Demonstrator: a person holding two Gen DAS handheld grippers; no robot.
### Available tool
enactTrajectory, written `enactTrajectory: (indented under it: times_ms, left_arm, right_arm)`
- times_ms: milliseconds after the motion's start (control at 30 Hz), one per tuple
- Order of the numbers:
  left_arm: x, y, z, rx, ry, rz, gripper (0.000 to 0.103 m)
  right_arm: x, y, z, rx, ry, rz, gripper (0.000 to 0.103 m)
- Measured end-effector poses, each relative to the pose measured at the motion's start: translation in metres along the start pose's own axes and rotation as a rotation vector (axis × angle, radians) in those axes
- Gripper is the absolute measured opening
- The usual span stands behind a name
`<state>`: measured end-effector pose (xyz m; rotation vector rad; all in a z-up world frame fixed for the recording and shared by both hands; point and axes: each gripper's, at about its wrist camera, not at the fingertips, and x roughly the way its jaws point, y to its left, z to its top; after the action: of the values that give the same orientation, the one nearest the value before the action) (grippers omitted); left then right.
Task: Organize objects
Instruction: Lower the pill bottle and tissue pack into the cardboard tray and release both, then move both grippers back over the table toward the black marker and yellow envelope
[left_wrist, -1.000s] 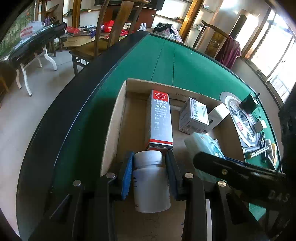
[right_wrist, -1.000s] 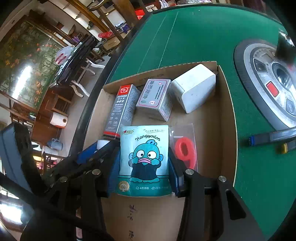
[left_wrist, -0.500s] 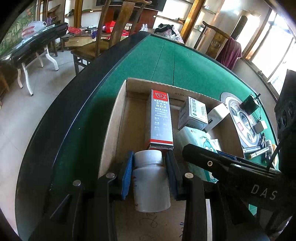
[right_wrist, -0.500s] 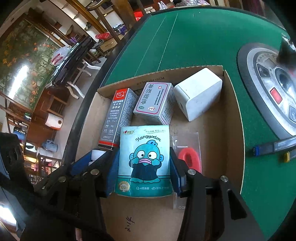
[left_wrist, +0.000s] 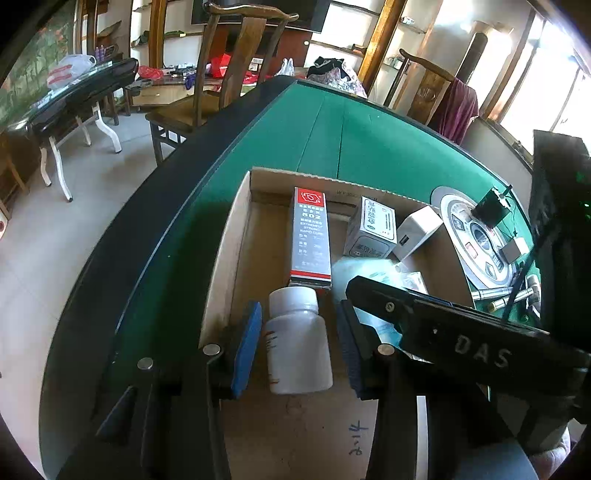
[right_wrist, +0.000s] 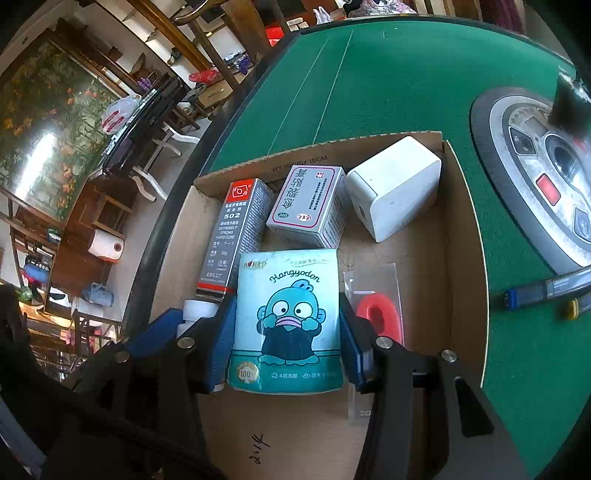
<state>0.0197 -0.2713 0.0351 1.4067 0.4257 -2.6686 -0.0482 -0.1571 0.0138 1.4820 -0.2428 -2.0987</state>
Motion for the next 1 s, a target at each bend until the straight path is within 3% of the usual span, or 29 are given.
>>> enactTrajectory:
  times_ms: [300, 567, 1000]
  left_arm:
    - [-0.015, 0.006, -0.001, -0.014, -0.043, 0.025, 0.047]
    - [-0.035, -0.001, -0.003, -0.01, -0.084, 0.037, 0.051]
    - [-0.072, -0.065, -0.017, 0.116, -0.145, 0.056, 0.052]
  right_arm:
    - [-0.002, 0.002, -0.001, -0.005, -0.001, 0.012, 0.056]
    - [-0.019, 0.016, -0.004, -0.046, -0.041, 0.025, 0.056]
    - [-0.076, -0.012, -0.023, -0.048, -0.139, 0.057, 0.059]
